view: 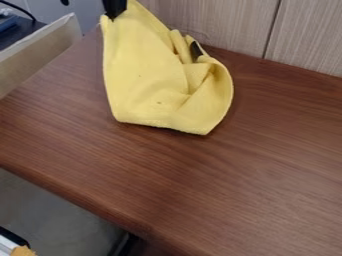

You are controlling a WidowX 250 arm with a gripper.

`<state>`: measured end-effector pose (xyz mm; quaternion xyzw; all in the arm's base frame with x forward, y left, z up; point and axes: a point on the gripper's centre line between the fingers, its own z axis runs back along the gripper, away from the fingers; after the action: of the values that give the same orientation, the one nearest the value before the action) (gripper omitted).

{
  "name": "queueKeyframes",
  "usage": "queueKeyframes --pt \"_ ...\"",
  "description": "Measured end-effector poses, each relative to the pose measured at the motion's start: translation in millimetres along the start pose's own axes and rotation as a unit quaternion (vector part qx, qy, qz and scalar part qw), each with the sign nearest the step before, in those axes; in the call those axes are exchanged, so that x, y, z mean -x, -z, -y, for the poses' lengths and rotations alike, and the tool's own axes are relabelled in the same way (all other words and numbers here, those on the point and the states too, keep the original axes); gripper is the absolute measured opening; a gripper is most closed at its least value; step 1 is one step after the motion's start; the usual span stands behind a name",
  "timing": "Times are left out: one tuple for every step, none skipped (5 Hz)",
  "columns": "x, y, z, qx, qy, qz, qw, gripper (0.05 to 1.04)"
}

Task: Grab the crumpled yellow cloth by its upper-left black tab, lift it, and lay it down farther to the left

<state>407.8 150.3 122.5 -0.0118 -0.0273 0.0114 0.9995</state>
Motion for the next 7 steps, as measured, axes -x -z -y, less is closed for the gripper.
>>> queueKeyframes --pt "11 29 -6 0.006 -0.03 -0.01 0.9995 0.068" --pt "20 53 -3 0.009 -0.039 -0.021 0.999 0.085" --pt "23 62 1 0.004 -0.042 -0.028 0.9987 0.258" --pt "26 60 2 -0.001 -0.046 -0.041 0.9981 0.502" --pt "30 59 -1 -0.011 -0.049 -0.052 0.9974 0.828" --pt "28 55 -1 -0.022 -0.044 -0.052 0.9974 1.003" --pt "26 41 3 -0.031 -0.035 -0.045 0.9979 1.001"
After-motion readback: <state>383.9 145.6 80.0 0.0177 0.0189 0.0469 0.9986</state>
